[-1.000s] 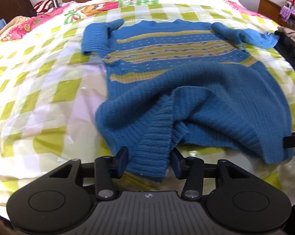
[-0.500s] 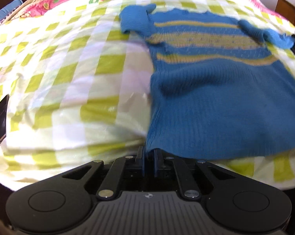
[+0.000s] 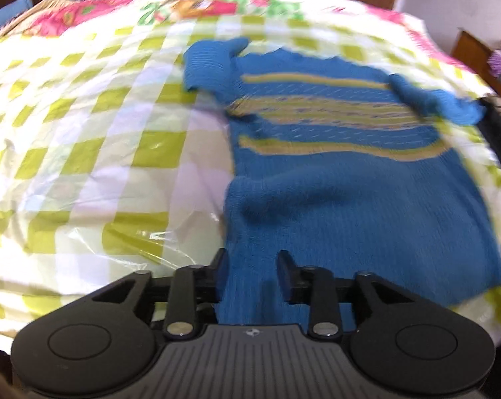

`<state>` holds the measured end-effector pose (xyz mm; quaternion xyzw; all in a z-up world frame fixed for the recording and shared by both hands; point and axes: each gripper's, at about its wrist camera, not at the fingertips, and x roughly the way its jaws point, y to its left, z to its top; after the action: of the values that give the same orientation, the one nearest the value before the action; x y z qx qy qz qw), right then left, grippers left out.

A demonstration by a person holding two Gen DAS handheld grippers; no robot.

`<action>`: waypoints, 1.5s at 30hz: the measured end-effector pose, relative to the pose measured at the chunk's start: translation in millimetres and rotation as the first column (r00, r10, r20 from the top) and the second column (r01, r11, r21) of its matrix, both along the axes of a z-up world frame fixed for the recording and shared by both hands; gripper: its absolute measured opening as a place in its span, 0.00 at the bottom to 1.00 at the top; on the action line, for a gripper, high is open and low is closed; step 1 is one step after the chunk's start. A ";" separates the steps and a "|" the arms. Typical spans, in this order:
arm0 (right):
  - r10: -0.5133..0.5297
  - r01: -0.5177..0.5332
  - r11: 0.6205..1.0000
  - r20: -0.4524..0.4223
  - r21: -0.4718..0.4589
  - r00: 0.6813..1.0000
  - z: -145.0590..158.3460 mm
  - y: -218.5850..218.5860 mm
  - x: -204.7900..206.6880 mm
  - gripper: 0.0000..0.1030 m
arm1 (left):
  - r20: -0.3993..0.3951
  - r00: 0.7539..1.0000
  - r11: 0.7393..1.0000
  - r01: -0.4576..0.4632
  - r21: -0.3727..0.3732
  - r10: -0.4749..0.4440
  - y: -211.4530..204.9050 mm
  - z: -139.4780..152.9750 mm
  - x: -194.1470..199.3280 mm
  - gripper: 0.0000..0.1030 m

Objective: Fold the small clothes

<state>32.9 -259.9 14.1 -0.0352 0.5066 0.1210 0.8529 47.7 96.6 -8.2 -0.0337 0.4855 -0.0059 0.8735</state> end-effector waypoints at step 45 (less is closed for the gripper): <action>-0.646 0.540 0.643 0.006 0.543 0.763 -53.9 -106.8 230.7 0.38 | 0.174 0.969 0.974 0.199 -0.110 -0.178 -90.2 -18.0 205.6 0.37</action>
<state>263.6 -366.7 -39.9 0.3487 0.3504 -0.0412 0.8683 253.2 6.3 -26.2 -0.0420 0.4120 -0.1224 0.9019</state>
